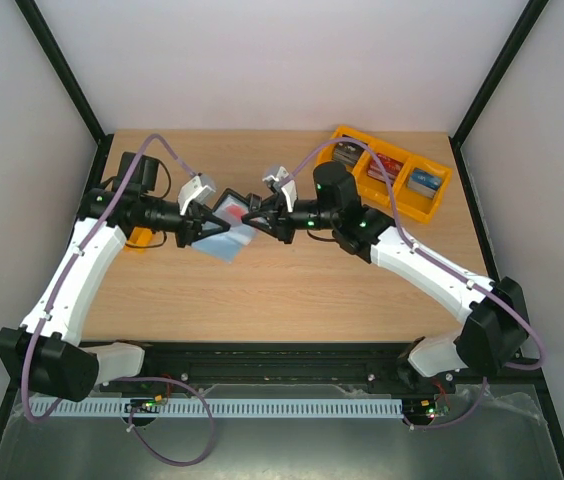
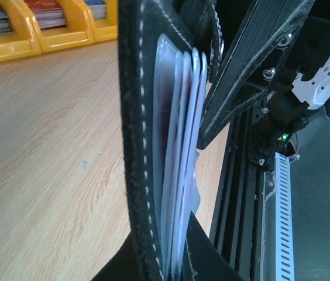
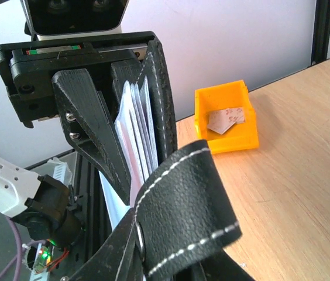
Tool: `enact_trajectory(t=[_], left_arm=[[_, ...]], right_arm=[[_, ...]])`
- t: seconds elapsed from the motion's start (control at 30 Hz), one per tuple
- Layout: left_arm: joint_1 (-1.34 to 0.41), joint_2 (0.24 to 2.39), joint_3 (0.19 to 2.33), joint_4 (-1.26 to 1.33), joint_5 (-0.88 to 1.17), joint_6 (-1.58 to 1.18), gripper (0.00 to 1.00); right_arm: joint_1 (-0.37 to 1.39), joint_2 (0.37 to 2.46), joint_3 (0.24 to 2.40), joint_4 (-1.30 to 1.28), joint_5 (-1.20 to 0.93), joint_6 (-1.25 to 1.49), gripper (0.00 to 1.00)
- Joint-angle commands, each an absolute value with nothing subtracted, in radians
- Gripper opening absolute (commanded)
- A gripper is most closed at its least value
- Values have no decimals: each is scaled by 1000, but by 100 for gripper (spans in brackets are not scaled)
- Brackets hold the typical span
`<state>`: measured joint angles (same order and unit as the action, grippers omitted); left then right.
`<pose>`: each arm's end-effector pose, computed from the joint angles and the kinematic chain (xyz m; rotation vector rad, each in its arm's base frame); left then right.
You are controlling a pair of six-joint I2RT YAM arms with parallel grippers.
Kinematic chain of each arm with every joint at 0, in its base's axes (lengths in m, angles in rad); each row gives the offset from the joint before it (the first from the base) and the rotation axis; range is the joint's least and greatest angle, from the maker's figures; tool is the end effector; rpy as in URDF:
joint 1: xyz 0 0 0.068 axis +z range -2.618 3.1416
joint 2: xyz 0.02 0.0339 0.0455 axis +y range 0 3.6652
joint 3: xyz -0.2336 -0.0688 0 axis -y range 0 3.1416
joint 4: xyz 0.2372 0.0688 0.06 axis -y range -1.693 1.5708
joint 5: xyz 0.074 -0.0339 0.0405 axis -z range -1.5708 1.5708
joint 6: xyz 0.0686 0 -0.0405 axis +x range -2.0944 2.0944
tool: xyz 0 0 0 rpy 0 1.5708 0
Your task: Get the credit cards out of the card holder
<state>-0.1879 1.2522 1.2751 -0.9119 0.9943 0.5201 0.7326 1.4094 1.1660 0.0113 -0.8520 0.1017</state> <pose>0.2376 -0.1037 0.3143 1.1236 1.8569 -1.0155 0.2205 0.2679 0.3177 -1.1852 1.5267 1.3378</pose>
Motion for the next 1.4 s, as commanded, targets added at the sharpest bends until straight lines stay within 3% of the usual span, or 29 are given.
enact_trajectory(t=[0.0,0.2,0.3,0.33,0.4,0.43,0.63,0.8,1.0,1.17,1.37], left_arm=[[-176,1244,1267,-929,981,580,2],[-176,1246,1285,-992,1026,655,2],[-176,1244,1285,-997,1017,661,2],[-176,1244,1284,-987,1005,648,5],[-169,1243,1274,-920,952,574,33],[-160,1241,1267,-882,908,531,40],[-32,1223,1186,-670,676,279,50],[38,1193,1138,-617,668,221,51],[37,1185,1169,-662,872,245,53],[33,1181,1178,-688,1012,266,46],[-17,1191,1114,-542,1123,93,41]], right_arm=[[734,1360,1176,12,-857,82,16],[735,1393,1192,-20,-896,81,19],[735,1396,1201,-35,-924,76,2],[735,1393,1207,-41,-925,70,2],[735,1382,1208,-41,-863,68,2],[734,1377,1209,-48,-808,69,2],[734,1376,1236,-95,-623,95,2],[745,1356,1218,-57,-334,177,2],[842,1398,1208,-27,-23,186,2],[856,1452,1229,1,-71,227,2],[857,1468,1217,149,-260,342,2]])
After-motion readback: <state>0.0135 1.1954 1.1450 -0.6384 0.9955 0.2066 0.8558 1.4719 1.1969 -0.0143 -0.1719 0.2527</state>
